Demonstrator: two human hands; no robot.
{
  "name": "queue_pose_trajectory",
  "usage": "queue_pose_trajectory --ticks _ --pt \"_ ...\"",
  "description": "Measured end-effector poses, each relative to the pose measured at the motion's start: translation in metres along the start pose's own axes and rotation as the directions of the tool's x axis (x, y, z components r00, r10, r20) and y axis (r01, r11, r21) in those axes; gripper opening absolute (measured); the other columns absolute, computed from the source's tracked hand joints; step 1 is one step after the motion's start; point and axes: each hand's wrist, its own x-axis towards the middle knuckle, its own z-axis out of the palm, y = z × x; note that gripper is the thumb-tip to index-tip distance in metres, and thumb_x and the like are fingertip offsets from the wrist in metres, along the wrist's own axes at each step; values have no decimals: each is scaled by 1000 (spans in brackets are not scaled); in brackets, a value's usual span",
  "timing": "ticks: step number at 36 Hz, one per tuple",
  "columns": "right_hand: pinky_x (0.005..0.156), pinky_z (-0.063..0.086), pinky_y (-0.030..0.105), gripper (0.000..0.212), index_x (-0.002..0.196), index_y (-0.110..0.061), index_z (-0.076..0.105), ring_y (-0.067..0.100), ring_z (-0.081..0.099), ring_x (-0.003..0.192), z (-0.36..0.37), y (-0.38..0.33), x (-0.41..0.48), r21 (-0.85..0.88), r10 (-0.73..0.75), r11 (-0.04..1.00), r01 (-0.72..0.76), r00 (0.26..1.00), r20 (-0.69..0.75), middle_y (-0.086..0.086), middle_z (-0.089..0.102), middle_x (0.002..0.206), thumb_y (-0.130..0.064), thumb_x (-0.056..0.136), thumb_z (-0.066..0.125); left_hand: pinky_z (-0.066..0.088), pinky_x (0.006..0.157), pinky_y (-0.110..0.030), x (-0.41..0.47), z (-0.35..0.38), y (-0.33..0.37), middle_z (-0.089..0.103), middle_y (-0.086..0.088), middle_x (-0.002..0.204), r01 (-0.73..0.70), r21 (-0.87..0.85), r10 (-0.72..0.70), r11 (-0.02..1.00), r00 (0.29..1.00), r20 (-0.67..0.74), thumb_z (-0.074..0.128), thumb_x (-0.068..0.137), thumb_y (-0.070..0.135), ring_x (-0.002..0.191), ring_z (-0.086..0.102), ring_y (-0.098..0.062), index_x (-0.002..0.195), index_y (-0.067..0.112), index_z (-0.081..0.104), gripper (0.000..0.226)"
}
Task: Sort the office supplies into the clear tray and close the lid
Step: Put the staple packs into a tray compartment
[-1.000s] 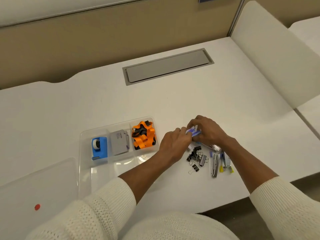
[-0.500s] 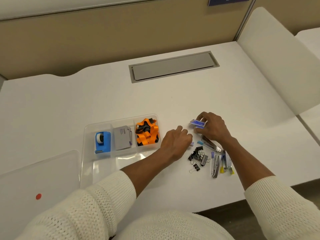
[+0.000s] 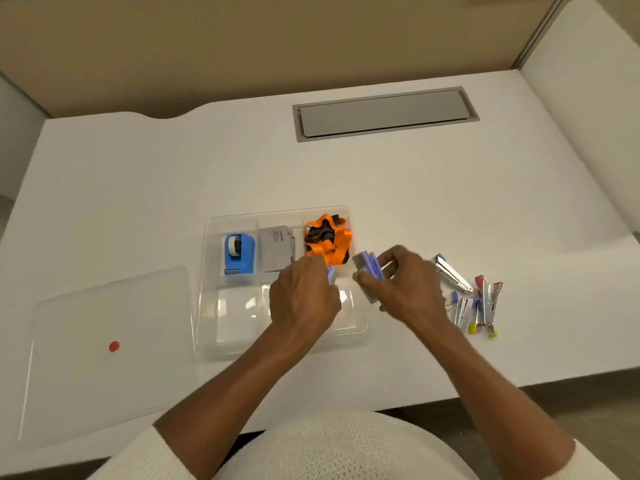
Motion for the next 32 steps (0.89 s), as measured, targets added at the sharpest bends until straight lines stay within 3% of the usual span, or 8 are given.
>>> queue_pose_trajectory --ticks 6,11,15,20,23,26,30,32 --pt "50 40 19 39 94 -26 60 5 60 58 40 -1 -27 -160 20 987 -11 998 54 -4 70 77 -59 78 75 57 86 -33 -14 13 -11 69 -3 121 6 95 -16 995 994 108 76 92 35 107 70 -23 142 18 45 61" --pt "60 43 26 46 111 -19 62 15 58 75 55 -4 -33 -239 -34 971 29 999 -16 4 60 106 -54 83 74 61 92 -37 -18 24 -15 67 -5 129 -64 145 43 987 989 140 69 97 36 110 70 -24 149 16 39 62" --pt "61 40 27 50 116 -15 60 17 51 73 60 -10 -38 -331 -6 943 8 1000 5 8 52 114 -54 86 71 58 94 -36 -19 25 -15 61 -6 139 -104 166 73 981 980 184 67 97 43 118 67 -25 153 17 34 70" --pt "65 41 30 53 120 -16 62 23 63 93 63 -12 -41 -457 -2 889 8 1000 14 7 51 116 -59 88 65 57 94 -36 -19 22 -12 58 -6 143 -115 178 71 977 970 233 72 92 44 120 66 -26 153 18 31 78" --pt "67 41 30 51 122 -16 65 25 63 96 60 -8 -41 -402 -13 915 23 1000 27 7 56 116 -56 90 64 55 98 -37 -20 21 -11 54 -6 148 -129 176 82 976 964 251 72 94 41 125 63 -26 155 17 28 79" --pt "71 53 33 44 120 -19 70 22 66 94 51 3 -39 -310 -63 949 48 997 -38 5 62 114 -51 91 66 50 103 -35 -20 17 -8 51 -6 148 -143 146 102 979 960 260 71 95 39 128 59 -24 153 16 32 73" --pt "76 59 37 37 117 -23 68 20 67 95 28 30 -33 -275 -69 961 24 985 -155 3 63 115 -43 86 75 50 100 -34 -16 15 7 51 -7 145 -266 123 244 956 955 168 69 97 29 128 53 -23 144 15 45 55" --pt "74 58 37 44 119 -22 65 22 65 96 13 47 -32 -274 -55 962 -1 979 -196 6 60 117 -41 82 79 56 85 -36 -13 17 16 61 -9 129 -375 138 363 917 926 108 77 90 29 116 59 -25 131 11 58 48"
